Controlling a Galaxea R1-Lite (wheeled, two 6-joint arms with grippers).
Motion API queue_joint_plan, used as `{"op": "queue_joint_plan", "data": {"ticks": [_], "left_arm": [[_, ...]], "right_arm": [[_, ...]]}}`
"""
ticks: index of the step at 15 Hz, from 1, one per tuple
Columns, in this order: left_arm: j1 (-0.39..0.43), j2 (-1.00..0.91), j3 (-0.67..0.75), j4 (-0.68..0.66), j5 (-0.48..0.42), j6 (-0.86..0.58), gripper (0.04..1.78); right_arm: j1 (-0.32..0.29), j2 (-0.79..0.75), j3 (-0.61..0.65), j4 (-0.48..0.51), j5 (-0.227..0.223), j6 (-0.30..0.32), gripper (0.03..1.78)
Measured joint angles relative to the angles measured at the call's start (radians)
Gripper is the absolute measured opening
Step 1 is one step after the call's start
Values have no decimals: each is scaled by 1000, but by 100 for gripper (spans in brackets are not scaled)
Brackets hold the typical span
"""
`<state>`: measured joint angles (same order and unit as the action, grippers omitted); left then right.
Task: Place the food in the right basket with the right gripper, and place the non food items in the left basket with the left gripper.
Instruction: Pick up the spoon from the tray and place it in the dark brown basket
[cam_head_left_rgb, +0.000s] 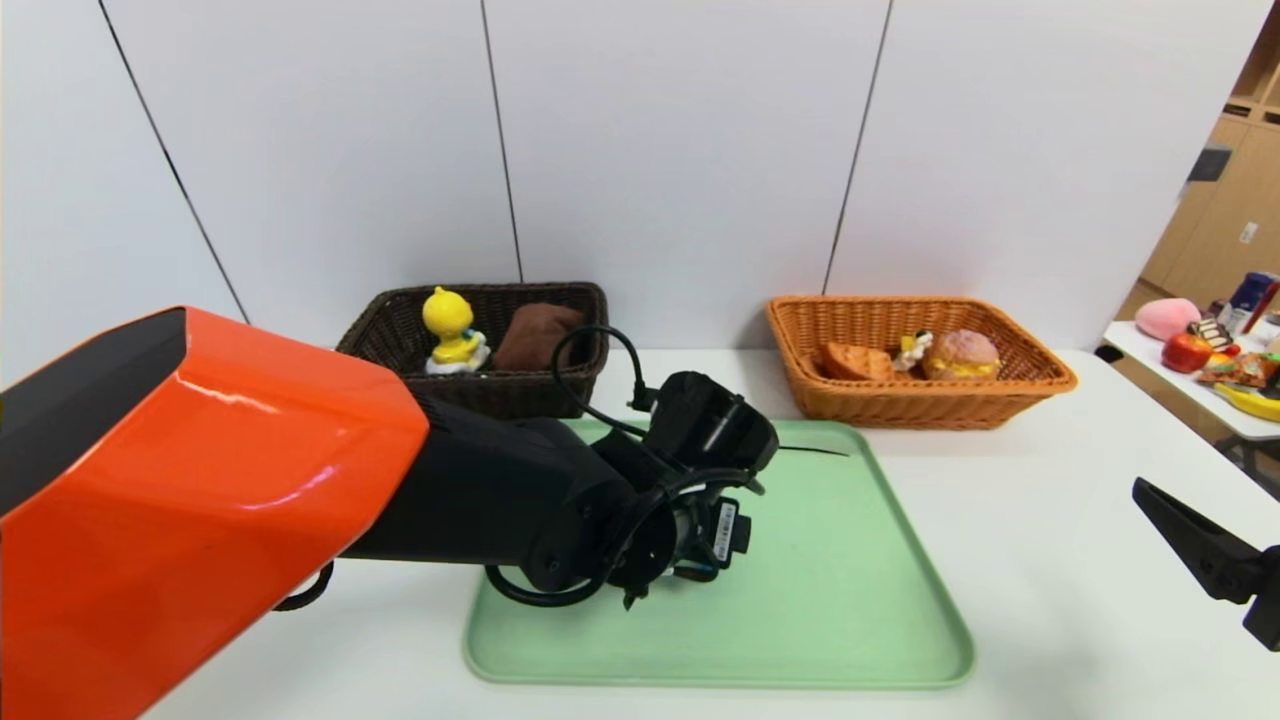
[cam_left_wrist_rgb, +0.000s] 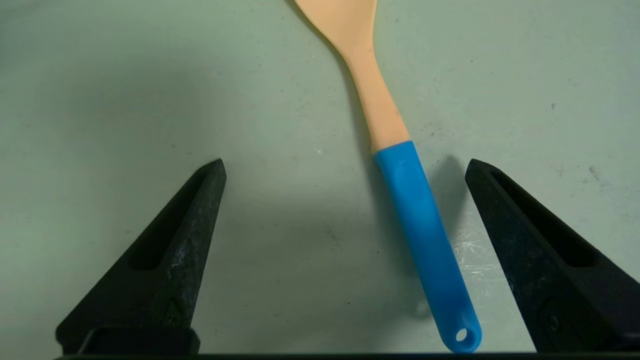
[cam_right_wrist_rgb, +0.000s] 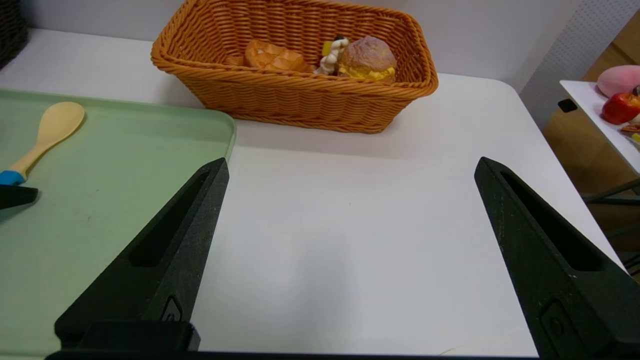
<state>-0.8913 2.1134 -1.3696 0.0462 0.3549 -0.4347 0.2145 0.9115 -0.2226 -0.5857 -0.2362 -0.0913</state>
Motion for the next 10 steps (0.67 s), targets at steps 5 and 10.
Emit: {"op": "queue_joint_plan", "data": {"ticks": [5, 10], "left_arm": [[1, 17, 10, -22, 15, 0, 169], [0, 26, 17, -38, 39, 3, 108]], "right_arm": [[0, -1, 1, 0, 0, 0, 170], [0, -7, 2, 2, 1, 0, 170]]}}
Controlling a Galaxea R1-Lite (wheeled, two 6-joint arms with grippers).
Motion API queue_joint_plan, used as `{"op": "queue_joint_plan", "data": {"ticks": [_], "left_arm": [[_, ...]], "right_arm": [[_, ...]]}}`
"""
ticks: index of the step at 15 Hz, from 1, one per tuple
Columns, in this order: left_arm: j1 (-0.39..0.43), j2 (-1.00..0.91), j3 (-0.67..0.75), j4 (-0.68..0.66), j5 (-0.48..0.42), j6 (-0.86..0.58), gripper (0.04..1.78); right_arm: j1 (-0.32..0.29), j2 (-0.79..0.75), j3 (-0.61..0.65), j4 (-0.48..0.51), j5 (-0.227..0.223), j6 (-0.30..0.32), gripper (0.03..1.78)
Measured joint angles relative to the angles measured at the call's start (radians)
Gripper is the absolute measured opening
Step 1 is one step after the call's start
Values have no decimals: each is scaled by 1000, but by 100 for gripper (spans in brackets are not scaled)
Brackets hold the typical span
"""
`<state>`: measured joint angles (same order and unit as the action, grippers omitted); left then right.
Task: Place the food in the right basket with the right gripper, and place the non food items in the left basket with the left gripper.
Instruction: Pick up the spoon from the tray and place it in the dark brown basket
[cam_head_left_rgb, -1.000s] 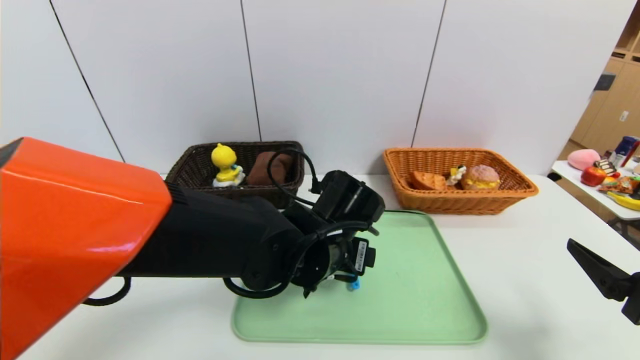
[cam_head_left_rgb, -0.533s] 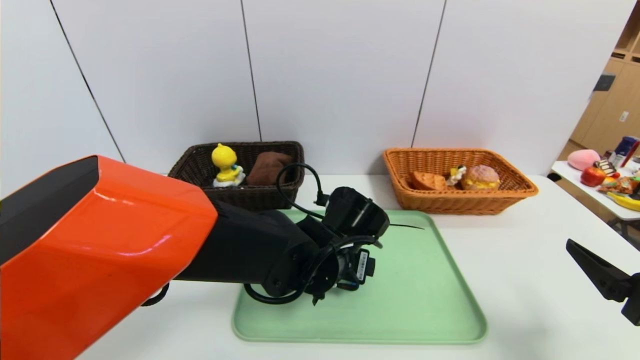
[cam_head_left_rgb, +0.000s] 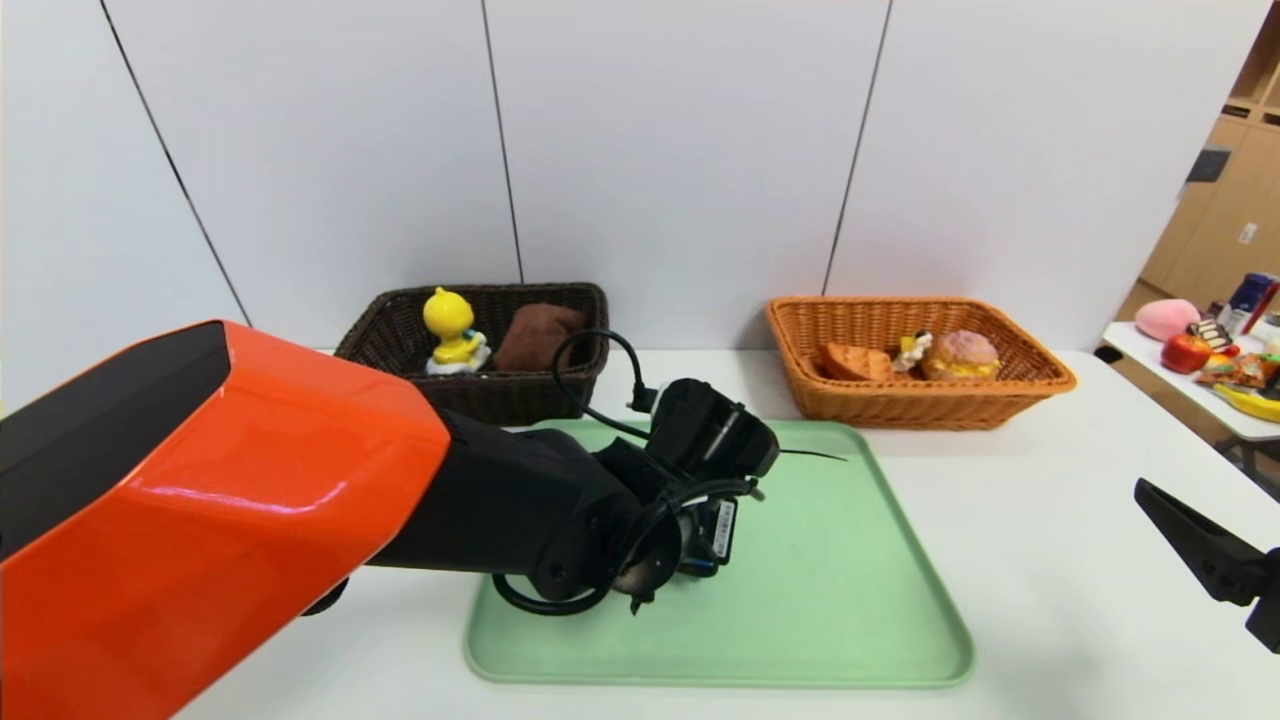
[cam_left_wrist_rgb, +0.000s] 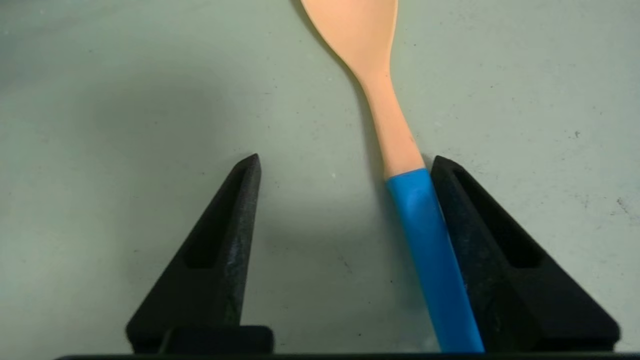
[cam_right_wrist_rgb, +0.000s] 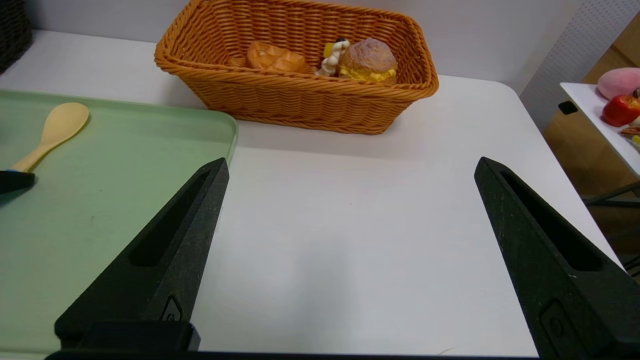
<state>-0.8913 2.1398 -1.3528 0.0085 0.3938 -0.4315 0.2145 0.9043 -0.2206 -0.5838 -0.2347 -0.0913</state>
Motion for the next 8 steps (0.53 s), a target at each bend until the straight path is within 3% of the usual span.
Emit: {"op": "queue_joint_plan", "data": {"ticks": [4, 6, 8], "left_arm": [[0, -11, 10, 3, -1, -5, 74], [0, -16, 12, 4, -4, -8, 16], [0, -23, 13, 4, -7, -10, 16]], "right_arm": [[0, -1, 0, 0, 0, 0, 170], [0, -1, 0, 0, 0, 0, 170], [0, -2, 1, 0, 0, 0, 170]]}}
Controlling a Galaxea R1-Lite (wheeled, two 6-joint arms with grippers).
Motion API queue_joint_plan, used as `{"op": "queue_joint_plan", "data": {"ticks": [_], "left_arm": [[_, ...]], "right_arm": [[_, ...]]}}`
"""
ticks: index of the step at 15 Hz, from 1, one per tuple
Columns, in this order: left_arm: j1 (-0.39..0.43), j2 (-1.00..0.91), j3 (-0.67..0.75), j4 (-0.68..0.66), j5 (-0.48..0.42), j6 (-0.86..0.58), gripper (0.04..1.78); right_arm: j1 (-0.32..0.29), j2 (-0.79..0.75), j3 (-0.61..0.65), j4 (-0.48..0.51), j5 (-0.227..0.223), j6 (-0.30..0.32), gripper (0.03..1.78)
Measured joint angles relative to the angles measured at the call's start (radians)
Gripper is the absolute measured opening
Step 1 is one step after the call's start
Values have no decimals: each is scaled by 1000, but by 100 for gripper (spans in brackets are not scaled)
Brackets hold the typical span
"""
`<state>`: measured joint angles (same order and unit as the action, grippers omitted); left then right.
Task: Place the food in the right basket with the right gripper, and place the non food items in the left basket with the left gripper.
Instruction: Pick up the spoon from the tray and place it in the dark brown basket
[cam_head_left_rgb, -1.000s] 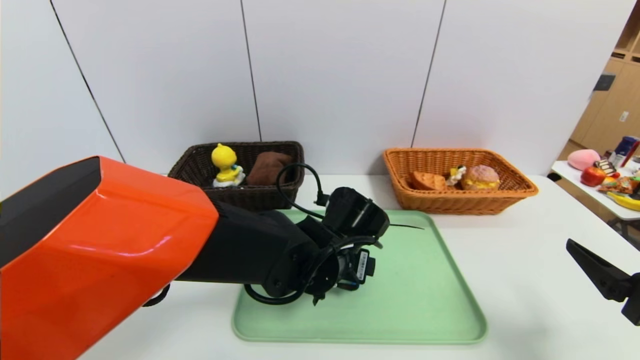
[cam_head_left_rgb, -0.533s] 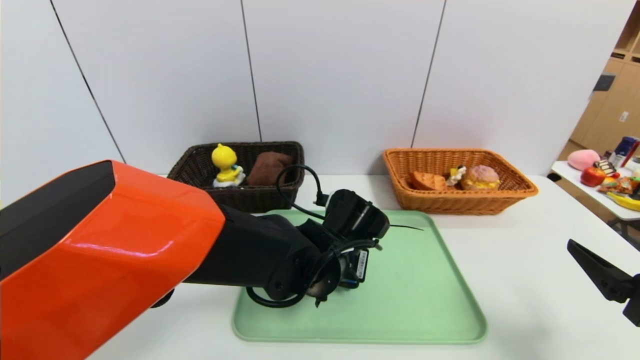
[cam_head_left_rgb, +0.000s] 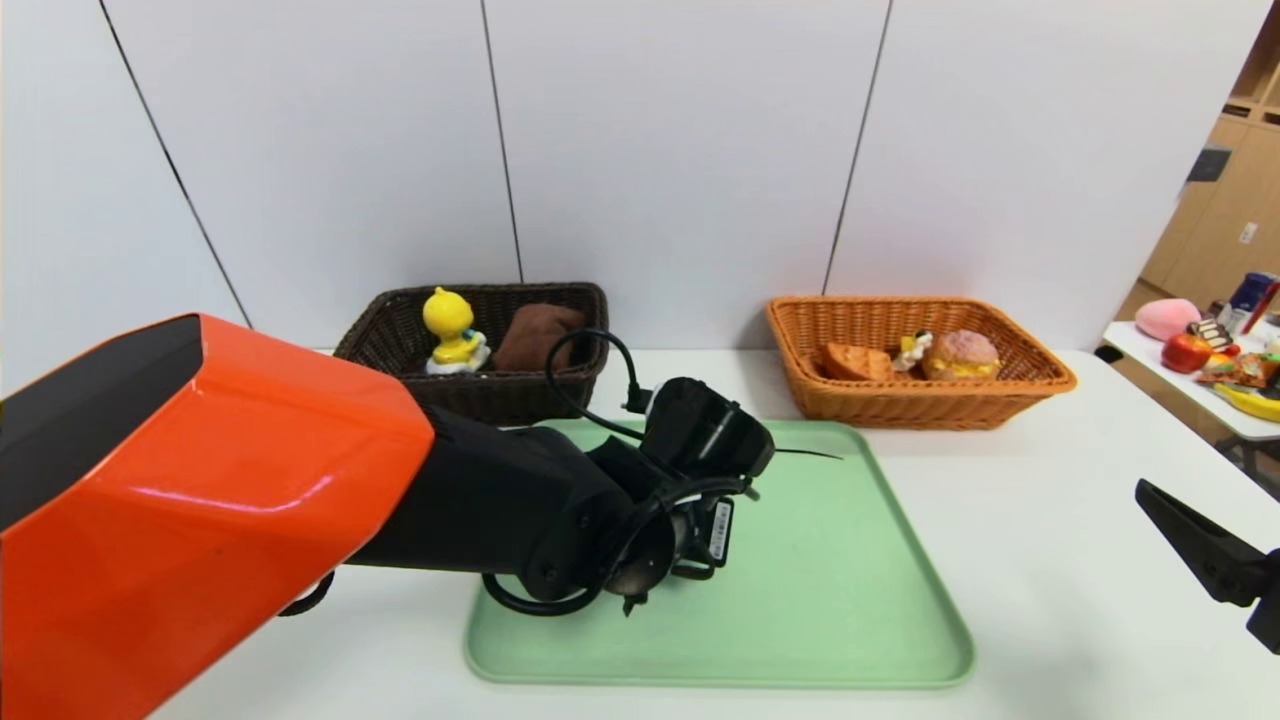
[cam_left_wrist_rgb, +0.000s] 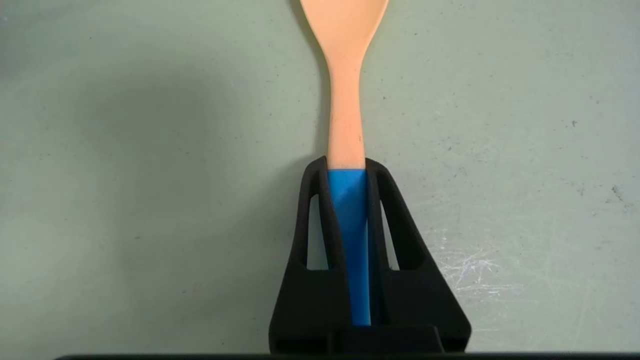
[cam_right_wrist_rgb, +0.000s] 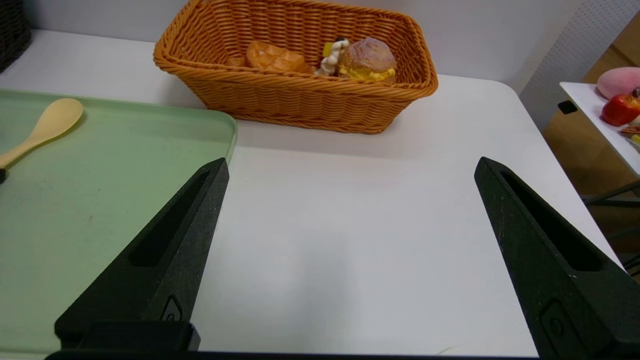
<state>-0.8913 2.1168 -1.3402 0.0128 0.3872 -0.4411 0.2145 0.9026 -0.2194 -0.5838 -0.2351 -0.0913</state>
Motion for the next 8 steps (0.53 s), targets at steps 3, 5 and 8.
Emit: {"op": "queue_joint_plan", "data": {"ticks": [3, 5, 8], "left_arm": [[0, -18, -1, 2, -2, -2, 16], [0, -48, -5, -1, 3, 5, 16], [9, -151, -61, -5, 4, 47, 16]], "right_arm": [[0, 0, 2, 0, 0, 2, 170], [0, -1, 5, 2, 1, 2, 170], [0, -1, 17, 2, 1, 3, 170]]}}
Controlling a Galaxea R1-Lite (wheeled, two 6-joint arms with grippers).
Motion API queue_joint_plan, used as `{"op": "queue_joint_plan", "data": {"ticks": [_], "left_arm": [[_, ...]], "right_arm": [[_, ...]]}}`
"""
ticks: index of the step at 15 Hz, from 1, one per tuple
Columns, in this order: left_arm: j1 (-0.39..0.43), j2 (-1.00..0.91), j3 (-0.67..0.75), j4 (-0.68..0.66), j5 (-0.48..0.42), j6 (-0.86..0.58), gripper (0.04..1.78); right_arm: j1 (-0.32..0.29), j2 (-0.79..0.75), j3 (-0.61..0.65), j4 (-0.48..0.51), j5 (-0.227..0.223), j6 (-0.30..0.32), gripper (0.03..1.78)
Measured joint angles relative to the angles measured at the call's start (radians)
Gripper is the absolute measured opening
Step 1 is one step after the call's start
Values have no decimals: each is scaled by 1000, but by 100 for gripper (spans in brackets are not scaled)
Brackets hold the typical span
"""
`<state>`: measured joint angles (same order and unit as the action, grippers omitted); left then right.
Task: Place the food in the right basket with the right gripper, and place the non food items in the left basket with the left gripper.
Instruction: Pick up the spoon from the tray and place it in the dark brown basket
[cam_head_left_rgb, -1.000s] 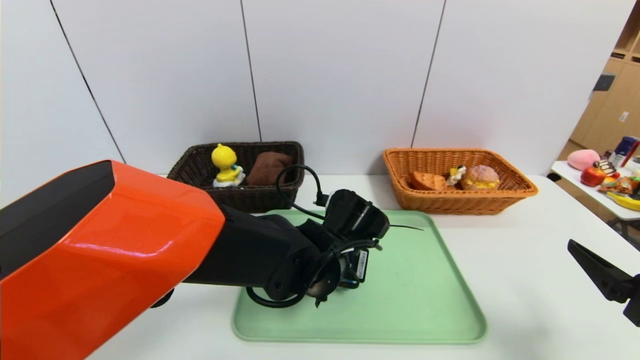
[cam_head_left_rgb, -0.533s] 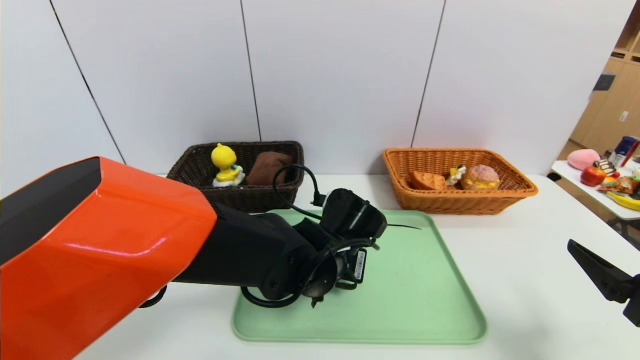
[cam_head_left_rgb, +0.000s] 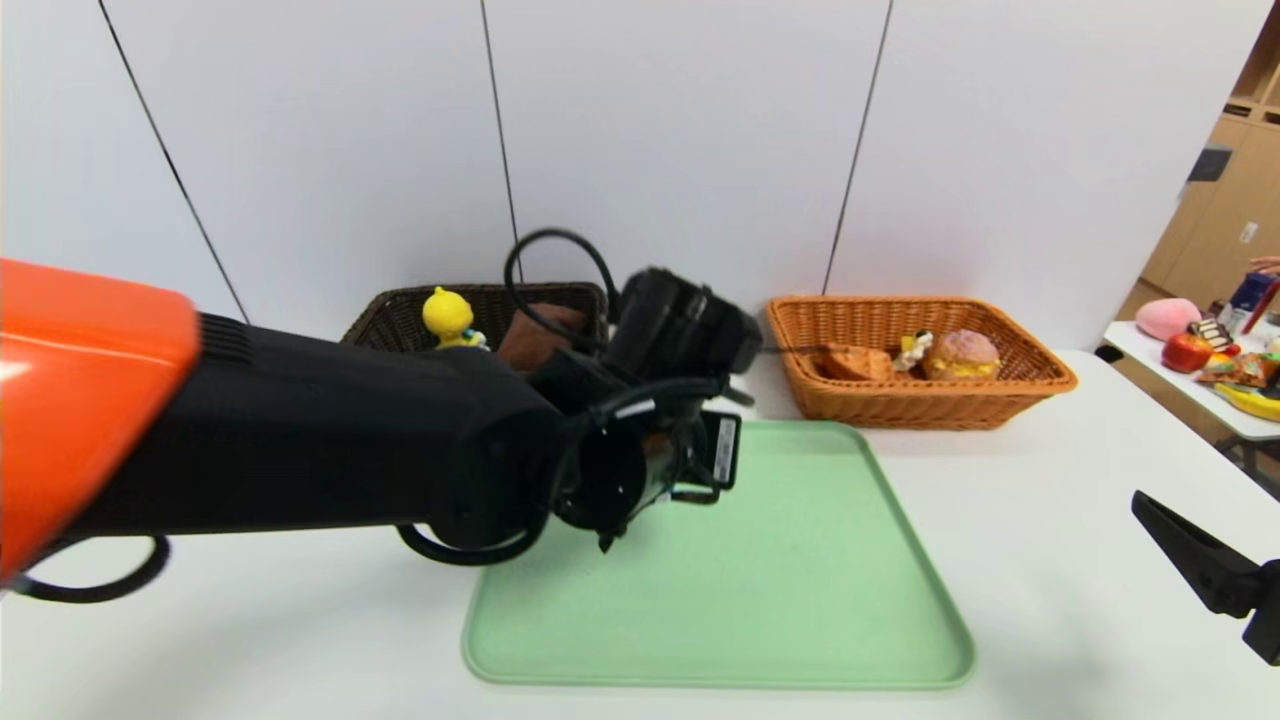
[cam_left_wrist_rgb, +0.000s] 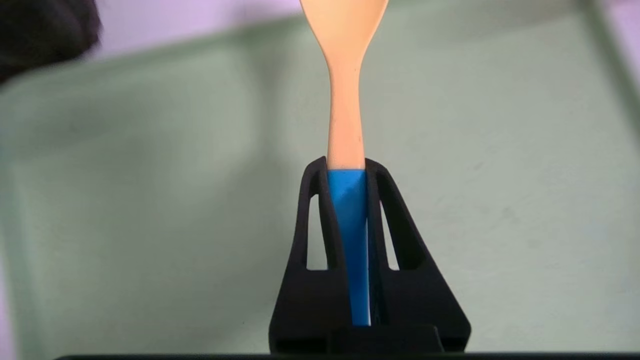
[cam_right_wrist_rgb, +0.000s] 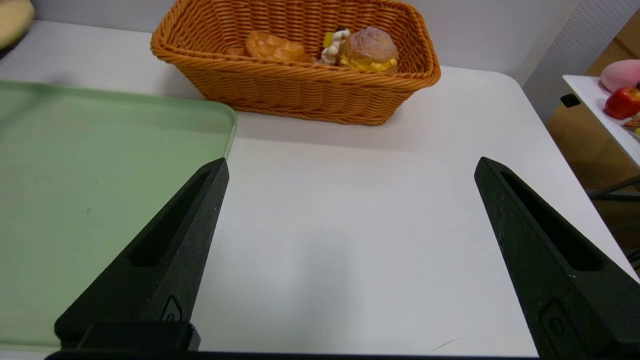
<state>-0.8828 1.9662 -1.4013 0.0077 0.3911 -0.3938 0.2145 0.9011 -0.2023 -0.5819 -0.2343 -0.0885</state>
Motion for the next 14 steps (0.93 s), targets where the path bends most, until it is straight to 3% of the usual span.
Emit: {"op": "queue_joint_plan", "data": {"ticks": [3, 6, 9, 11, 14], "left_arm": [[144, -104, -63, -35, -9, 182, 16], [375, -139, -79, -164, -88, 353, 16], [596, -109, -83, -221, -184, 416, 16], [673, -62, -89, -226, -232, 420, 16], [713, 9, -92, -236, -240, 418, 16]], "right_arm": [[1, -3, 12, 0, 1, 0, 170], [1, -10, 19, -1, 21, 0, 170], [1, -13, 18, -1, 23, -2, 170], [1, -13, 16, -1, 22, -3, 170], [1, -14, 19, 1, 22, -3, 170]]}}
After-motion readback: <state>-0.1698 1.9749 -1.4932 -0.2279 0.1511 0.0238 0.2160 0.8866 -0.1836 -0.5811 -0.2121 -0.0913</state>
